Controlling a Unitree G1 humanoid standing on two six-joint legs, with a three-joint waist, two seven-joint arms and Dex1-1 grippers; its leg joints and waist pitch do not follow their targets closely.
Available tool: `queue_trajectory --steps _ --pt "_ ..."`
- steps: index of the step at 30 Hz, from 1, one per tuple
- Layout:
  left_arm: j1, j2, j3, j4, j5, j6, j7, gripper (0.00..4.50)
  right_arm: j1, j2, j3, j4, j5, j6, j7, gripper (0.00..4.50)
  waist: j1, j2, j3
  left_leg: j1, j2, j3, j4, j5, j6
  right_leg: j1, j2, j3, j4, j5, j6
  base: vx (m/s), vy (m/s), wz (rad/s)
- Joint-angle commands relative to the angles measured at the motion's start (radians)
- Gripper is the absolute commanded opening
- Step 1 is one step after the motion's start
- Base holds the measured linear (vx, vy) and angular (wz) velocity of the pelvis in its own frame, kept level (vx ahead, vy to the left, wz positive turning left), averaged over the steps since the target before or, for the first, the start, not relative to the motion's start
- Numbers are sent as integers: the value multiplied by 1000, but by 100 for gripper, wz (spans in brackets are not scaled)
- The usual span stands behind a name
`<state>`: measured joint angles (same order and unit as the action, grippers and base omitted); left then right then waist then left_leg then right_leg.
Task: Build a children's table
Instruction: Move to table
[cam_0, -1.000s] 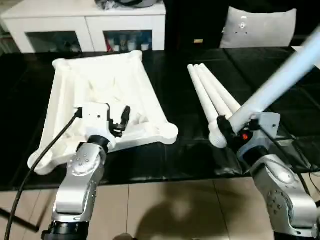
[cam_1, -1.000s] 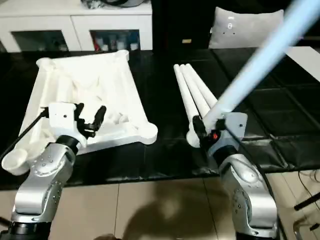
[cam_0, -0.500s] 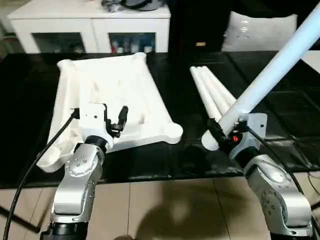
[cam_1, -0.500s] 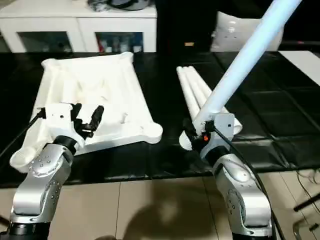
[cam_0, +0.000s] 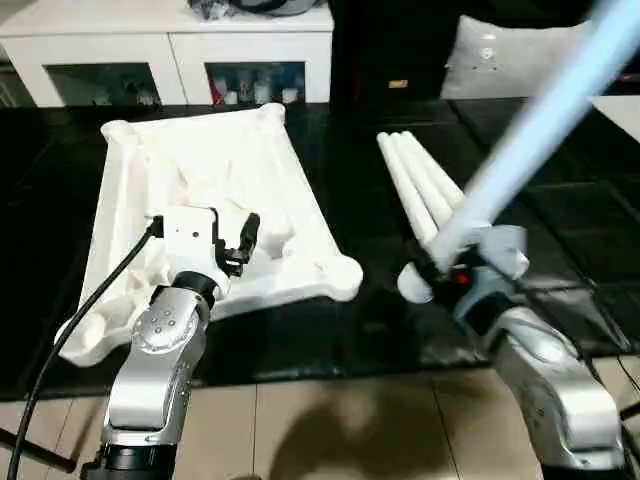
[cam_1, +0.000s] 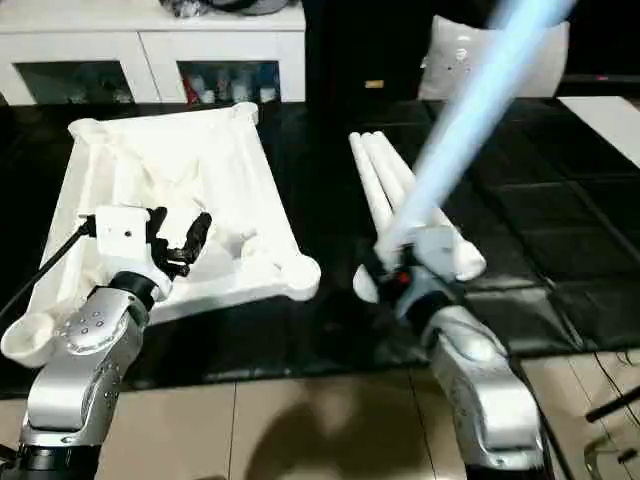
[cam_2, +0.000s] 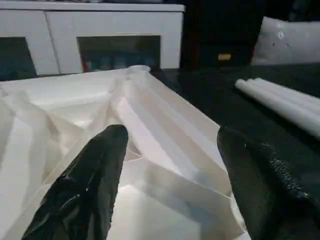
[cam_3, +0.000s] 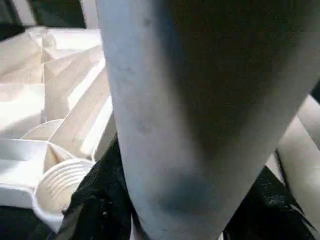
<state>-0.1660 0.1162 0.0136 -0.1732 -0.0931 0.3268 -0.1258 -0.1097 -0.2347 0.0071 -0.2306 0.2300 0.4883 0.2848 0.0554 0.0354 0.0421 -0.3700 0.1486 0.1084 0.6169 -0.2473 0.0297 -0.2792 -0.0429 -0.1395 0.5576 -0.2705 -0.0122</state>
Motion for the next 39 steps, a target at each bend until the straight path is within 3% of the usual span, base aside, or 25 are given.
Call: queue_trajectory --steps 1,2,3,4,5,7,8,9,10,11,12,13,14,16,17,18,19,20,21,22,24,26,29,34,39 --pt "13 10 8 -3 1 -2 -3 326 -2 8 17 -7 10 -23 24 190 7 -2 -54 -33 19 -26 -45 78 266 103 -102 0 -92 -197 -75 166 45 106" --pt "12 9 9 -2 1 -2 -2 326 0 10 16 -7 11 -27 27 190 -9 14 -59 33 24 -79 -67 132 334 85 -42 -28 -51 -127 -60 116 30 67" --pt "12 10 10 -2 1 -2 -2 326 0 18 7 -7 21 -24 24 190 -9 14 -59 33 24 -79 -67 132 334 85 -42 -28 -51 -127 -60 182 9 56" --pt "12 11 11 -1 1 -3 -5 326 2 36 -16 -7 45 -17 18 190 -59 23 -80 224 176 -200 -61 281 434 -126 -22 33 133 -183 -3 195 -6 25" --pt "12 11 11 -1 1 -3 -6 326 2 37 -17 -7 46 -16 18 190 -33 18 -70 194 165 -180 -50 394 447 -172 -37 65 182 -131 48 195 -6 25" --pt "11 15 8 2 2 -4 -12 326 5 34 -16 -3 41 -23 18 190 -35 9 -63 152 139 -136 -77 375 431 -180 -39 80 205 -58 96 99 -7 2" --pt "10 17 5 4 3 -4 -16 326 7 31 -14 0 37 -28 16 190 -31 -20 -52 111 56 -58 -81 226 372 -163 -42 100 120 103 46 81 -18 2" --pt "9 23 -5 6 6 -6 -25 326 13 30 -13 1 33 -36 16 190 -31 -20 -52 111 56 -58 -81 226 372 -163 -42 100 120 103 46 74 -46 -3" --pt "9 24 -7 6 6 -7 -27 326 14 30 -13 1 33 -37 17 190 -26 -80 -61 71 -36 -18 -37 0 271 -71 -76 171 21 92 33 0 0 0" --pt "9 26 -11 6 7 -6 -31 326 17 30 -14 -1 32 -38 15 190 15 -86 -50 23 -82 -1 77 -139 163 0 -189 274 -66 -268 -58 66 -88 2" --pt "9 26 -11 6 7 -6 -31 326 17 30 -14 -1 32 -38 15 190 22 -67 -49 -9 -49 -33 116 -74 64 28 -216 271 -64 -434 -151 72 -89 1" --pt "9 28 -13 5 8 -5 -33 326 19 31 -16 -2 30 -40 14 190 11 -80 -38 -22 -45 -33 124 -54 31 29 -200 261 -65 -468 -166 96 -102 -4" --pt "8 28 -15 7 7 -5 -36 326 20 31 -17 -1 28 -40 16 190 6 -55 -33 -33 -31 -42 124 -16 -11 30 -192 237 -65 -480 -218 68 -42 -9" --pt "7 28 -16 9 7 -5 -38 326 21 36 -21 -1 32 -36 14 190 -8 -28 -18 -5 -3 -35 47 6 -15 -5 -149 165 -85 -561 -229 28 37 0" --pt "6 31 -18 12 3 -3 -48 326 23 49 -34 -2 45 -28 10 190 -43 6 -2 18 50 -44 -71 -245 -17 -28 -55 94 -45 -513 -170 57 75 0" --pt "7 33 -19 13 -5 4 -59 326 22 53 -40 -2 51 -32 9 190 -43 6 -2 18 50 -44 -71 -245 -17 -28 -55 94 -45 -513 -170 89 106 -1" --pt "7 41 -26 20 -12 -2 -83 326 18 45 -40 -2 46 -32 9 190 -76 33 -30 89 103 -107 -110 -436 -27 -60 -35 83 34 -191 -161 86 93 -1" --pt "7 46 -31 25 -16 -7 -100 326 15 37 -38 -2 41 -33 10 190 -82 34 -38 96 105 -114 -109 -382 -3 -63 -42 82 44 -72 -160 86 93 -1" --pt "4 59 -38 38 -25 -24 -133 326 12 17 -26 5 21 -52 18 190 -86 31 -41 92 93 -108 -95 -219 61 -65 -57 81 46 66 -157 69 77 2" --pt "2 66 -41 46 -29 -37 -154 326 11 3 -17 10 7 -66 25 190 -73 8 -48 57 64 -74 -53 -1 111 -47 -98 106 18 195 -174 67 56 2" --pt "-3 81 -48 53 -57 -31 -205 345 6 4 -30 15 23 -72 33 190 -49 -7 -75 -5 32 -43 -20 329 120 0 -126 137 47 496 -193 34 28 1" --pt "-12 141 -90 52 -100 -3 -343 363 -12 0 -58 35 53 -78 54 190 -40 -7 -85 -4 30 -44 -11 489 95 -16 -110 132 66 645 -187 0 0 0" --pt "-25 201 -136 58 -99 19 -441 389 -29 -8 -75 62 74 -73 89 189 -36 -3 -74 0 38 -36 -23 335 65 -34 -106 127 50 462 -214 0 0 0" --pt "-65 260 -171 97 -104 20 -572 426 -64 -44 -81 99 101 -66 143 189 -17 -3 -33 13 65 -18 -69 -170 -13 -45 -119 136 0 -89 -254 -68 -34 1" --pt "-104 375 -253 106 -126 51 -767 377 -112 -45 -99 136 122 -119 184 189 -11 -4 -34 17 68 -1 -89 -240 -82 -55 -118 141 -18 -291 -168 -39 -19 1"
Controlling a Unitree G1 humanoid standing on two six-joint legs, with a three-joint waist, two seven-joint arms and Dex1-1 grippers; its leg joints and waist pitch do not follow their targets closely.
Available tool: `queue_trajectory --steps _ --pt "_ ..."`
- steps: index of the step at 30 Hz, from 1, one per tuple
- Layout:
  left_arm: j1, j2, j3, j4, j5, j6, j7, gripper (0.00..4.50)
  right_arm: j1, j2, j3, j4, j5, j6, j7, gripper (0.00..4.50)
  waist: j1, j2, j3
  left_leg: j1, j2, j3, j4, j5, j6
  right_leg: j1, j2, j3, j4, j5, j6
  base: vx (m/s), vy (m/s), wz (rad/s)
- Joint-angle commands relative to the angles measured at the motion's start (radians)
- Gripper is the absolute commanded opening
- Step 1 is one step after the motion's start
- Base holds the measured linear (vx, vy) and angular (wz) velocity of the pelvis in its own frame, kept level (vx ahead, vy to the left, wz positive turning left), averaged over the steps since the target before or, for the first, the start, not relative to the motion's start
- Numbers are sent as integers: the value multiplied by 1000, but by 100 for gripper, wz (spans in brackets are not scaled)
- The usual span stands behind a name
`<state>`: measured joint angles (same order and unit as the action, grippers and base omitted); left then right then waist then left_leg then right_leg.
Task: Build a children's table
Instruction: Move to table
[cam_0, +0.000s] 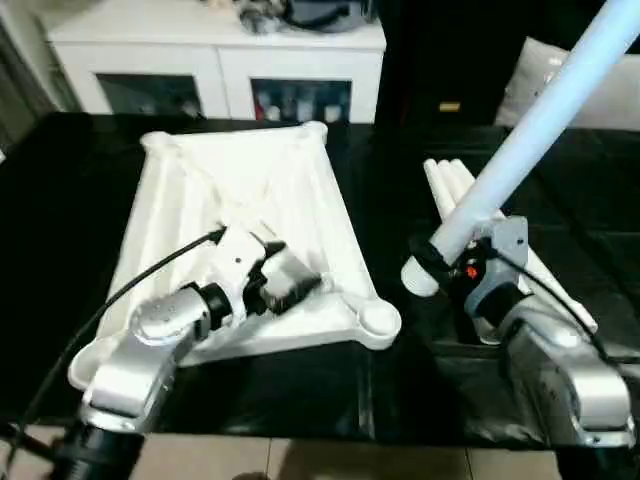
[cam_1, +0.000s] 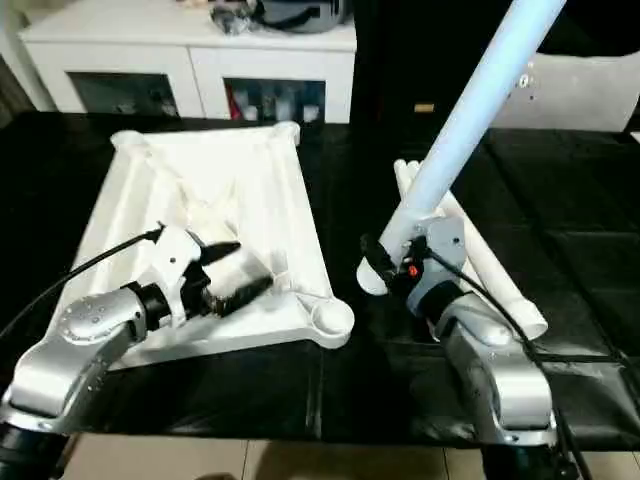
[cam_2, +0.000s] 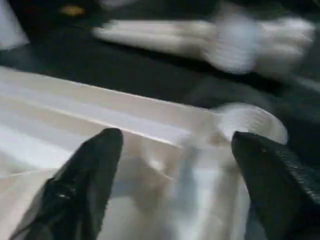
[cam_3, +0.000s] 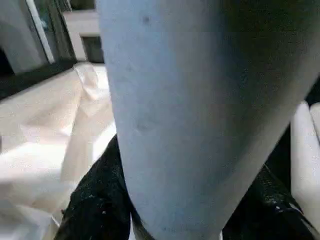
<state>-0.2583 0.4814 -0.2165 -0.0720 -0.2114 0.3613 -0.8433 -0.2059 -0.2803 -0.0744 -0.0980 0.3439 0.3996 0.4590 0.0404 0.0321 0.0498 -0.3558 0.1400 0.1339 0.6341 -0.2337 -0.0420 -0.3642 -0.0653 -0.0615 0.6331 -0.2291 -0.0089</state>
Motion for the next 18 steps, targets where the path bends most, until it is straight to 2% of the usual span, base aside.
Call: queue_trajectory --steps 1,3,6,8,9,10,11,12,13,14,15,17,18 --pt "-19 36 -42 10 -8 25 -93 365 -22 -5 -4 9 1 -25 25 189 2 0 -41 2 76 -26 -108 -244 -12 30 -91 62 -92 -307 -171 -55 -33 -7" --pt "-29 48 -57 25 0 29 -125 352 -25 -15 9 6 12 8 50 189 3 0 -43 2 77 -23 -106 -228 -10 31 -92 63 -90 -278 -184 0 0 0" --pt "-49 53 -85 64 29 2 -165 332 -25 -21 21 2 31 11 80 189 4 -1 -48 -4 79 -18 -104 -172 5 34 -91 62 -87 -221 -195 0 0 0" --pt "-63 53 -106 96 62 -32 -160 307 -17 -28 43 -13 45 31 113 189 5 1 -52 -3 78 -15 -101 -147 12 36 -88 61 -85 -189 -201 0 0 0" --pt "-75 46 -114 126 77 -50 -147 307 -13 -30 53 -21 55 38 129 189 7 0 -56 -4 78 -13 -99 -110 23 38 -88 61 -82 -134 -210 0 0 0" --pt "-81 38 -113 146 72 -45 -141 295 -12 -28 56 -25 58 39 131 189 8 4 -60 -3 77 -10 -94 -80 30 37 -87 61 -77 -73 -223 51 -13 0" --pt "-86 33 -115 161 71 -44 -140 286 -11 -27 58 -27 60 46 129 189 8 4 -62 -5 77 -11 -93 -56 34 39 -87 61 -73 -34 -230 0 0 0" --pt "-89 32 -117 168 69 -43 -142 275 -10 -26 59 -28 62 50 127 189 10 2 -66 -7 79 -12 -91 -13 45 41 -86 59 -64 43 -244 0 0 0" --pt "-91 31 -121 173 65 -33 -149 265 -9 -26 59 -30 62 52 126 189 9 6 -67 -8 78 -12 -89 -4 50 39 -84 58 -61 69 -250 0 0 0" --pt "-93 32 -126 176 64 -27 -160 258 -9 -24 57 -30 62 55 125 189 10 5 -70 -8 78 -11 -87 10 61 39 -84 56 -58 105 -260 0 0 0" --pt "-94 33 -136 180 71 -30 -169 258 -7 -20 53 -35 70 68 125 189 11 7 -70 -9 77 -10 -85 17 71 38 -84 56 -56 123 -269 0 0 0" --pt "-94 29 -140 185 75 -25 -178 241 -6 -20 53 -38 65 67 123 189 12 6 -65 -9 80 -9 -89 -23 69 36 -86 55 -63 74 -271 0 0 0" --pt "-94 26 -140 186 76 -24 -179 229 -4 -19 54 -39 62 61 123 189 14 8 -62 -6 82 -9 -92 -57 58 35 -86 56 -66 23 -269 0 0 0"
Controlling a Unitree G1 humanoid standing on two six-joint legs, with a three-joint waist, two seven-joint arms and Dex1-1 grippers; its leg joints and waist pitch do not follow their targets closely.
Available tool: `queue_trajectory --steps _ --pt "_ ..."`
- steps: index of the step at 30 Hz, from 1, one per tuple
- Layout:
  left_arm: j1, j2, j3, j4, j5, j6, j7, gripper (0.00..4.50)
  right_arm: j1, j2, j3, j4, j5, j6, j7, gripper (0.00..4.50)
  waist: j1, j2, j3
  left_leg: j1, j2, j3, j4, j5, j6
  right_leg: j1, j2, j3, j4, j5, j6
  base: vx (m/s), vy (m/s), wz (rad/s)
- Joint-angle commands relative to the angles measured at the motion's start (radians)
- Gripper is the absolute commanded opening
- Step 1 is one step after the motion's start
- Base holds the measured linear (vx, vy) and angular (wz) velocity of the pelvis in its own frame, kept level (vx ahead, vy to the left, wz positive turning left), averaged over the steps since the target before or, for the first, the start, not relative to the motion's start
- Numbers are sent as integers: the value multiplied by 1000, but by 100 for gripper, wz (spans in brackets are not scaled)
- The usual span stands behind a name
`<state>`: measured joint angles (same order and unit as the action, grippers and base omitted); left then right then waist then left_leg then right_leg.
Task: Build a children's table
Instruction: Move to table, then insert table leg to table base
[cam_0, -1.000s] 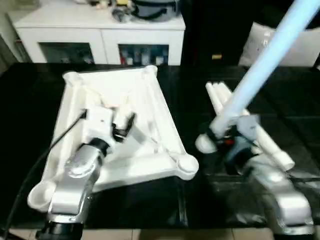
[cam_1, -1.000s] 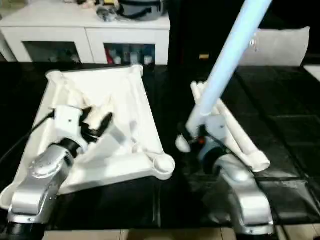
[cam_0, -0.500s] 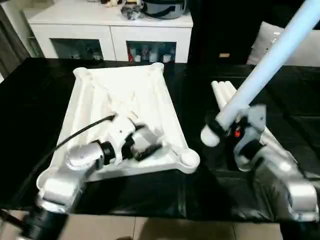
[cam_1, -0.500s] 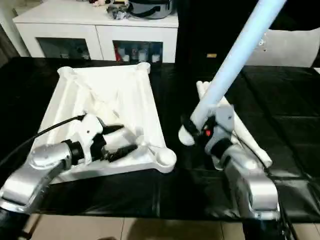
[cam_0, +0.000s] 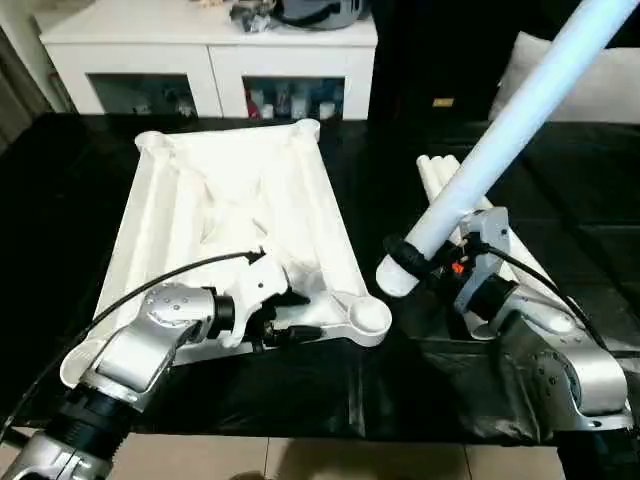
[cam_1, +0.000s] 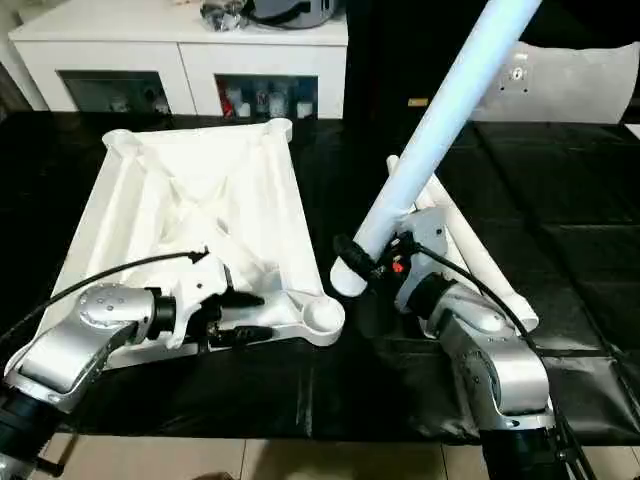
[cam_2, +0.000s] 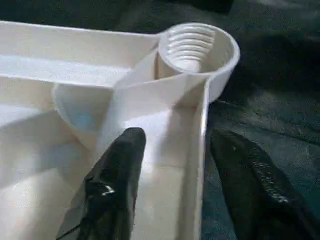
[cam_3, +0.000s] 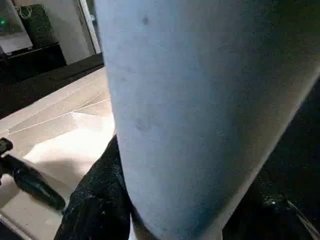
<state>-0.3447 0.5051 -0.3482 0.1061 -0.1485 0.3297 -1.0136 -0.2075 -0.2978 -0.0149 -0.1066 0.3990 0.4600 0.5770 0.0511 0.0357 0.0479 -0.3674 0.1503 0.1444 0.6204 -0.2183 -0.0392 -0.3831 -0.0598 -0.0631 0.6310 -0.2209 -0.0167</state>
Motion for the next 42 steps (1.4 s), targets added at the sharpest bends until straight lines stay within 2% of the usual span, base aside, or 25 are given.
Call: queue_trajectory --steps 1,2,3,5,10,11,12,16,20,22,25,27,30,31,32,33,36,38,39,40,42 --pt "-10 0 -10 18 15 1 -10 212 -1 -2 -3 -30 6 -6 3 189 4 3 -58 7 74 -19 -81 -98 43 53 -92 58 -68 -23 -258 0 0 0" --pt "-10 0 -10 18 15 1 -11 212 -1 -2 -3 -30 6 -7 3 189 4 3 -58 7 74 -19 -81 -98 43 53 -92 58 -68 -23 -258 0 0 0" --pt "-13 -1 -13 24 13 0 -16 207 0 -3 -2 -28 7 -7 1 189 5 3 -54 8 74 -18 -84 -130 27 51 -91 59 -73 -75 -247 0 0 0" --pt "-13 -1 -14 27 16 -4 -15 196 2 -4 7 -29 3 -16 4 189 6 3 -54 9 73 -18 -86 -140 16 50 -92 60 -75 -102 -237 0 0 0" --pt "-22 0 -23 55 43 -23 -10 143 3 3 16 -32 8 -7 14 189 8 2 -54 7 73 -19 -87 -143 12 49 -93 62 -78 -108 -226 0 0 0" --pt "-25 -1 -25 61 47 -25 -10 143 2 3 18 -32 7 -7 16 189 8 -2 -54 6 73 -18 -87 -139 13 50 -93 62 -77 -108 -225 0 0 0" --pt "-25 -1 -25 61 47 -25 -10 134 2 3 18 -32 7 -7 16 189 10 1 -55 5 74 -19 -87 -130 15 51 -95 61 -76 -101 -225 0 0 0" --pt "-40 -2 -38 91 70 -40 -16 103 -3 2 29 -28 19 8 31 189 10 2 -54 6 74 -19 -88 -131 18 49 -94 61 -76 -96 -227 0 0 0" --pt "-55 0 -55 113 95 -54 -21 80 -11 -14 50 -25 16 34 48 189 10 2 -52 7 74 -20 -89 -153 14 48 -95 62 -81 -134 -221 0 0 0" --pt "-66 -1 -61 130 105 -68 -24 52 -24 -24 67 -14 4 42 59 189 9 4 -49 7 75 -21 -92 -179 4 47 -95 61 -85 -176 -212 0 0 0" --pt "-79 -7 -61 146 110 -76 -28 45 -45 -39 90 0 -6 56 86 189 10 3 -50 8 75 -21 -91 -191 -2 47 -96 62 -86 -196 -210 0 0 0" --pt "-89 -6 -69 160 125 -87 -33 12 -54 -47 100 7 -9 71 97 189 11 3 -48 6 74 -21 -94 -193 0 46 -96 62 -89 -221 -203 0 0 0" --pt "-121 -28 -61 209 118 -131 -36 7 -81 -62 129 44 -32 85 120 189 11 3 -50 5 73 -20 -91 -179 -2 46 -97 62 -88 -208 -204 0 0 0" --pt "-128 -37 -56 221 110 -143 -43 1 -90 -66 136 59 -39 80 124 189 9 -6 -50 4 73 -20 -91 -172 0 46 -96 61 -88 -202 -207 0 0 0" --pt "-134 -46 -52 228 98 -156 -57 1 -101 -70 143 78 -48 72 127 189 12 -2 -51 4 73 -20 -90 -163 1 47 -98 61 -86 -196 -210 0 0 0" --pt "-135 -48 -51 229 92 -163 -67 0 -108 -70 145 90 -51 74 126 189 11 -8 -52 3 75 -19 -89 -148 4 47 -99 62 -84 -176 -213 0 0 0" --pt "-141 -57 -49 232 82 -173 -82 0 -130 -80 160 124 -58 88 143 189 14 -6 -54 1 74 -17 -86 -117 17 49 -100 62 -80 -134 -222 0 0 0" --pt "-149 -61 -53 240 85 -180 -83 0 -144 -88 173 147 -65 93 163 189 14 -4 -52 2 75 -17 -87 -133 19 48 -100 60 -84 -162 -223 0 0 0" --pt "-152 -64 -54 249 89 -186 -83 0 -149 -89 177 157 -68 92 167 189 13 -12 -51 3 75 -14 -87 -138 20 47 -99 61 -87 -179 -220 0 0 0" --pt "-156 -67 -55 258 91 -192 -84 0 -155 -90 183 169 -70 93 174 189 15 -8 -49 3 74 -15 -89 -144 18 46 -101 61 -88 -209 -216 0 0 0" --pt "-166 -74 -54 283 96 -212 -86 0 -167 -93 196 197 -80 86 189 189 16 -9 -47 4 75 -15 -90 -162 15 45 -102 61 -93 -259 -203 0 0 0"
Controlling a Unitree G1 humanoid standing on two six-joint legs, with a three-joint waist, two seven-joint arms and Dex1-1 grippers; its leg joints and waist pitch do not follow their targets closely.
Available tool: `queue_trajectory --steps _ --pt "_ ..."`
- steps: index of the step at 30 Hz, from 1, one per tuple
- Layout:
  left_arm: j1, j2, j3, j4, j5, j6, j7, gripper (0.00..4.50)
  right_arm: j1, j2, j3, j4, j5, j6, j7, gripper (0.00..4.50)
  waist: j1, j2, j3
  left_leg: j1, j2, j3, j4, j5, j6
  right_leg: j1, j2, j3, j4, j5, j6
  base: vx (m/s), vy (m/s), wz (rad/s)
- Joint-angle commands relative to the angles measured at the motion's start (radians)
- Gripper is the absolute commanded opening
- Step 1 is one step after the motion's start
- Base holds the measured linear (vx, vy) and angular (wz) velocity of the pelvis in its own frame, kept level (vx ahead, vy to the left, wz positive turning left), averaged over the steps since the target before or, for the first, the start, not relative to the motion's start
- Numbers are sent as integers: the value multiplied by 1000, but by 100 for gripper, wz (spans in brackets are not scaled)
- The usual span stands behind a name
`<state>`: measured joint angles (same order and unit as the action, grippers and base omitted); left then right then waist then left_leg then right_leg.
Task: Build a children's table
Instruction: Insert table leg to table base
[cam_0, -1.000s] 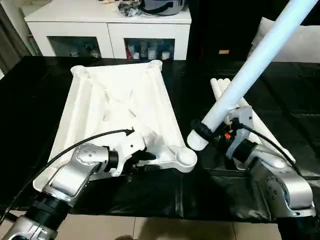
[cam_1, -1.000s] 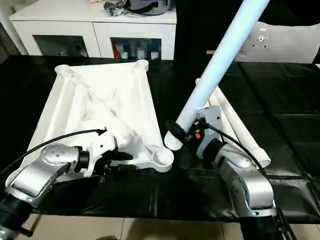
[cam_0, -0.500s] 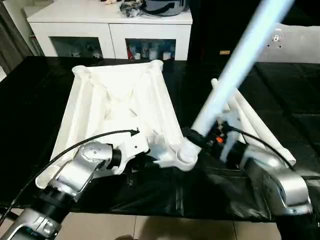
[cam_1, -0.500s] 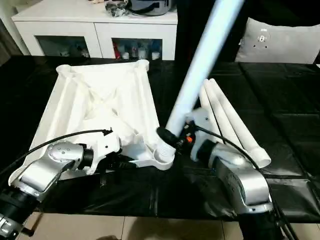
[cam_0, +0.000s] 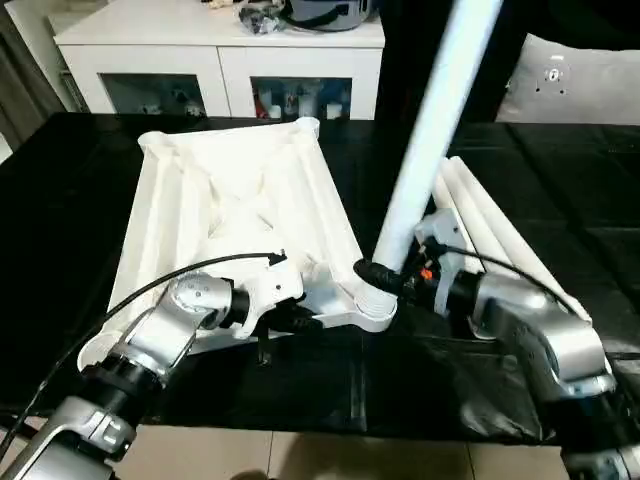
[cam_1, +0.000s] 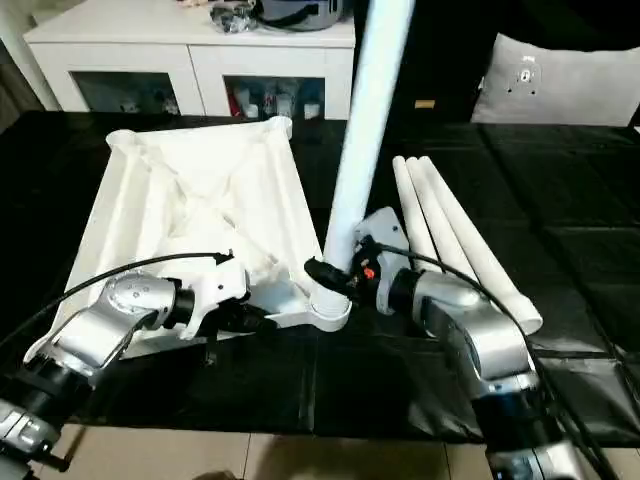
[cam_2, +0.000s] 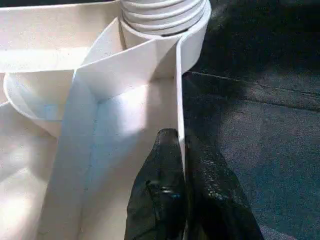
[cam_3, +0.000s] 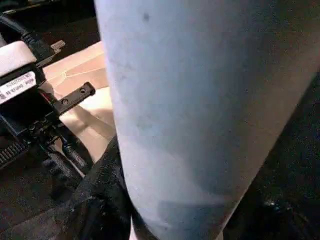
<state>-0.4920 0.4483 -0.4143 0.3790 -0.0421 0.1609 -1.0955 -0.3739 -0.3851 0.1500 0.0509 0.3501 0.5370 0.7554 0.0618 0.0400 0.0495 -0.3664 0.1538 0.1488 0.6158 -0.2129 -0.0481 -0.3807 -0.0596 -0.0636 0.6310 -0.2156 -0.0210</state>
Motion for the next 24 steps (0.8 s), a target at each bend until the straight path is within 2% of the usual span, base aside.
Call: queue_trajectory --steps 1,6,9,10,12,13,17,19,20,21,22,23,24 --pt "-20 -19 12 14 -9 -46 -3 0 -4 -6 33 46 -35 6 12 189 5 -13 -50 4 71 -19 -85 -171 22 42 -102 62 -94 -274 -196 0 0 0" --pt "-32 -38 24 37 -10 -70 -2 0 -40 -1 48 126 -56 -22 41 189 6 -16 -46 4 73 -19 -88 -198 15 36 -104 62 -104 -368 -165 0 0 0" --pt "-33 -41 24 43 -9 -73 -4 0 -52 -1 54 148 -63 -36 51 189 5 -16 -45 6 75 -19 -90 -211 12 33 -103 63 -103 -368 -167 0 0 0" --pt "-31 -41 24 50 2 -88 8 0 -55 0 56 154 -65 -44 57 189 6 -22 -46 4 74 -19 -90 -205 16 35 -104 63 -103 -368 -166 0 0 0" --pt "-31 -44 26 58 12 -95 27 0 -56 2 57 157 -66 -48 59 189 7 -20 -46 4 74 -18 -90 -200 17 34 -105 63 -105 -373 -162 0 0 0" --pt "-31 -53 39 72 12 -100 45 27 -56 8 54 162 -66 -58 61 189 7 -21 -45 5 75 -18 -91 -203 18 32 -103 63 -105 -378 -159 0 0 0" --pt "-34 -57 40 78 23 -103 55 54 -54 16 50 166 -68 -64 60 189 9 -18 -46 6 74 -17 -90 -207 17 30 -105 63 -108 -394 -157 0 0 0" --pt "-36 -56 37 83 33 -112 64 68 -53 17 49 166 -67 -65 60 189 10 -14 -46 6 78 -19 -93 -216 12 30 -104 62 -107 -377 -162 0 0 0" --pt "-38 -57 36 91 39 -119 68 76 -51 18 48 165 -67 -66 59 189 9 -16 -46 5 78 -19 -94 -219 9 31 -104 63 -107 -365 -164 0 0 0" --pt "-41 -58 34 106 46 -124 68 81 -46 19 47 162 -65 -67 58 189 4 -16 -48 -2 77 -22 -98 -220 5 38 -101 59 -102 -332 -164 0 0 0" --pt "-42 -58 34 111 48 -125 67 83 -44 19 47 161 -65 -68 58 189 3 -19 -50 2 78 -21 -96 -213 7 36 -102 61 -100 -301 -171 0 0 0" --pt "-42 -58 34 114 48 -119 61 83 -42 19 46 161 -65 -69 57 189 4 -15 -50 4 78 -20 -95 -212 7 35 -102 62 -98 -289 -177 0 0 0" --pt "-42 -56 32 116 52 -117 58 83 -41 20 45 160 -65 -68 56 189 2 -17 -49 3 77 -18 -94 -210 9 37 -103 62 -99 -279 -186 0 0 0"
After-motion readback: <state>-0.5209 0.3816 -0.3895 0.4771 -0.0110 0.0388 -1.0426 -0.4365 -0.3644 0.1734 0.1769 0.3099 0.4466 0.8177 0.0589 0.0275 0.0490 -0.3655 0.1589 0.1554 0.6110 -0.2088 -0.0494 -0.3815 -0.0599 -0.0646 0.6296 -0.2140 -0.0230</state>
